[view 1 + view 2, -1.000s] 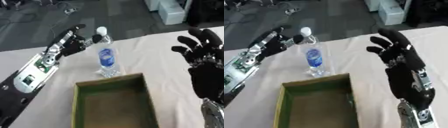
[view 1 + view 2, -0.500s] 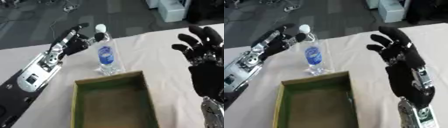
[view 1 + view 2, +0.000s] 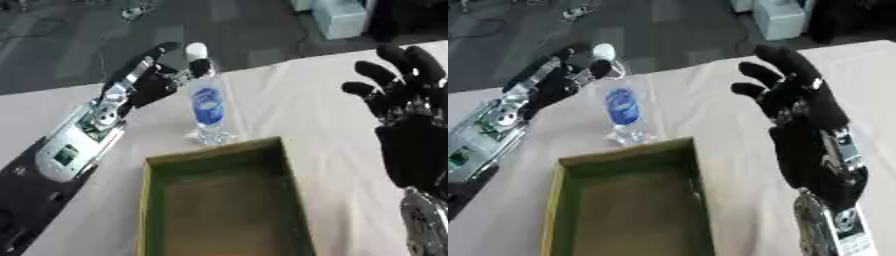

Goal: Pick up objects on the table and place them in the box.

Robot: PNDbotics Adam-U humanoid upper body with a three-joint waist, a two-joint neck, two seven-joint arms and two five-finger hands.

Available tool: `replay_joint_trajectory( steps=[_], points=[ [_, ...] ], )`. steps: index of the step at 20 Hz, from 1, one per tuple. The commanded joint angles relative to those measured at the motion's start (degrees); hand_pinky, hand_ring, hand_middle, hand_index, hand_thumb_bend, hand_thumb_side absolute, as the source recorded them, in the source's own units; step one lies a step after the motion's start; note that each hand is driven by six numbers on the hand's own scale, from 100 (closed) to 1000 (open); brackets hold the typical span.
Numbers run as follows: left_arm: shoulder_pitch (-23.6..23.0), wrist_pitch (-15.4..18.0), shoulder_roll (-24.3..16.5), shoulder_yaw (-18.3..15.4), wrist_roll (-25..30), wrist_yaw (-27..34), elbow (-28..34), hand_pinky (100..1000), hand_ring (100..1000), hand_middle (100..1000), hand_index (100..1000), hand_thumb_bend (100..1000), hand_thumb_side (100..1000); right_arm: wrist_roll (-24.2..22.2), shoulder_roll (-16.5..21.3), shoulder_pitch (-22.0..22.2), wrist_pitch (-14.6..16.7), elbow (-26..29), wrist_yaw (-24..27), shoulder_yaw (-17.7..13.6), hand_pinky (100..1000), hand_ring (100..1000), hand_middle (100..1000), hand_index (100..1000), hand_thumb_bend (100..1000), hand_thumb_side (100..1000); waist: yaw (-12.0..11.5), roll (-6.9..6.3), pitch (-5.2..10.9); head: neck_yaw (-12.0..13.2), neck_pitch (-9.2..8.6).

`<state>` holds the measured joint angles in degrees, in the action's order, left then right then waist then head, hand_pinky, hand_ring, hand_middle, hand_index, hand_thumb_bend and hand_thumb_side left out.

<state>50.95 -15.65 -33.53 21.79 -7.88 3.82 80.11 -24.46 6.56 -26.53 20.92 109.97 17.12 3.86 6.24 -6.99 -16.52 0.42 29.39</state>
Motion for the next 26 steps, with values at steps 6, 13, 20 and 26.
replay_joint_trajectory(
  steps=[6,13,20,26],
  points=[
    [0.4,0.5,-0.2,-0.1,-1.2,0.6,1.2,923,813,1000,987,714,817,-0.2,0.0,-0.9,-0.1,1.2,0.0,-0.1,818,872,900,937,100,847,0.5,-0.07,0.64,-0.8,0.39],
    [0.0,0.8,0.2,0.0,-1.3,0.7,1.0,919,814,1000,990,711,824,-0.3,0.0,-0.9,-0.3,1.4,0.1,-0.1,818,870,900,938,100,840,0.8,-0.40,0.37,-1.1,0.81],
    [-0.1,1.2,0.5,0.1,-1.3,0.9,0.6,916,812,1000,990,706,833,-0.4,0.1,-1.1,-0.6,1.6,0.1,0.0,819,868,900,938,100,835,1.0,-0.68,0.00,-1.3,0.97],
    [-0.2,1.4,0.8,0.2,-1.3,1.1,0.4,915,811,1000,989,703,838,-0.6,0.1,-1.2,-0.7,1.7,0.2,0.0,819,867,900,938,100,833,1.0,-0.86,-0.27,-1.5,1.10]
  ],
)
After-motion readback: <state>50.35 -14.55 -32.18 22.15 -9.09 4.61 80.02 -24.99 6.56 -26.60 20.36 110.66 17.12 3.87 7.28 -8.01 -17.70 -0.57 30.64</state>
